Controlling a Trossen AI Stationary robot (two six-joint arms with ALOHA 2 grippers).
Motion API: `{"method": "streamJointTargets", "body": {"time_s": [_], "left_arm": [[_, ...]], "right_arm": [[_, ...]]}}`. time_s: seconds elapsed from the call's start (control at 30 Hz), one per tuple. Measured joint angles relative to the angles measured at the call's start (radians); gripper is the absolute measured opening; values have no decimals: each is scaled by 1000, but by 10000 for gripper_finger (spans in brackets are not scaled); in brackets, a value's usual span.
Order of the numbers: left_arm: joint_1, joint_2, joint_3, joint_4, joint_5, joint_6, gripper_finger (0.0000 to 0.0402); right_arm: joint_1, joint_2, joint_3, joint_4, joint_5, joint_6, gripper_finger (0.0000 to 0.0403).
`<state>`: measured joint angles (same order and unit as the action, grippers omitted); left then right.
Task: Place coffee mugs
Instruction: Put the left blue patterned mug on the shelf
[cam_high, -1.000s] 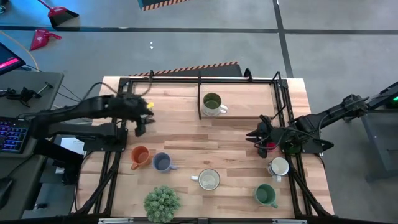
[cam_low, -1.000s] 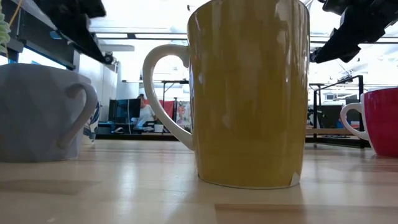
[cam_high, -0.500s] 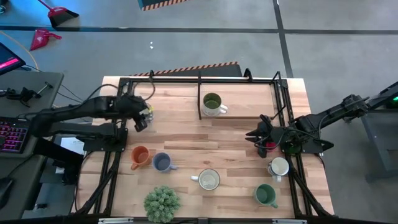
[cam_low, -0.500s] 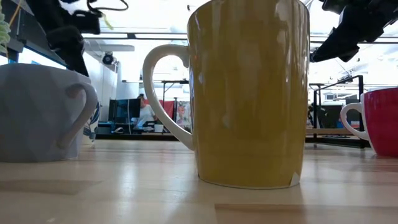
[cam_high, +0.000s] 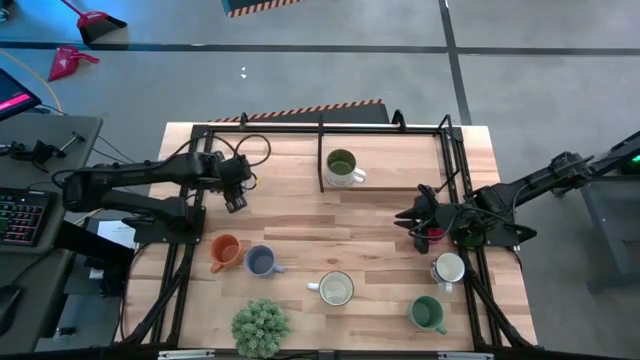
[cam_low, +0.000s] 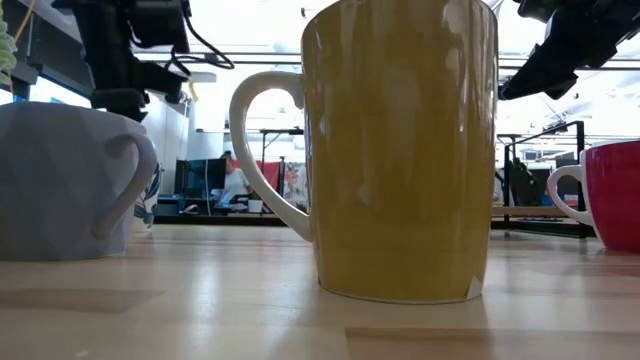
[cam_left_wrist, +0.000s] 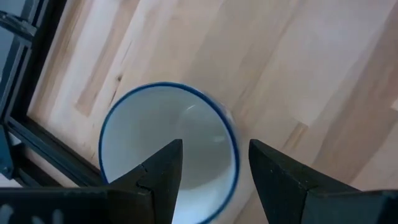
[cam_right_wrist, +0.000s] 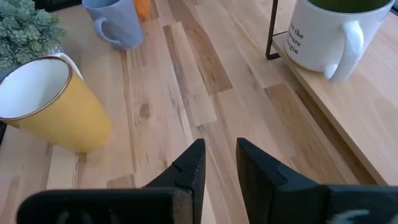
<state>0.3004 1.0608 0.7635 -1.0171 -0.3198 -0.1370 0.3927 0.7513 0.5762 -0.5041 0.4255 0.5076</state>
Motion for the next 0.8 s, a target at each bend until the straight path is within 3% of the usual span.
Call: {"method": "streamJointTargets", "body": {"time_s": [0.4, 0.8], "left_arm": [[84, 138, 1, 80, 103, 76, 175], [113, 246, 1, 105, 76, 115, 174]], "right_arm": [[0, 0, 0, 0, -3, 34, 67], [0, 0, 0, 0, -8, 35, 67]]}}
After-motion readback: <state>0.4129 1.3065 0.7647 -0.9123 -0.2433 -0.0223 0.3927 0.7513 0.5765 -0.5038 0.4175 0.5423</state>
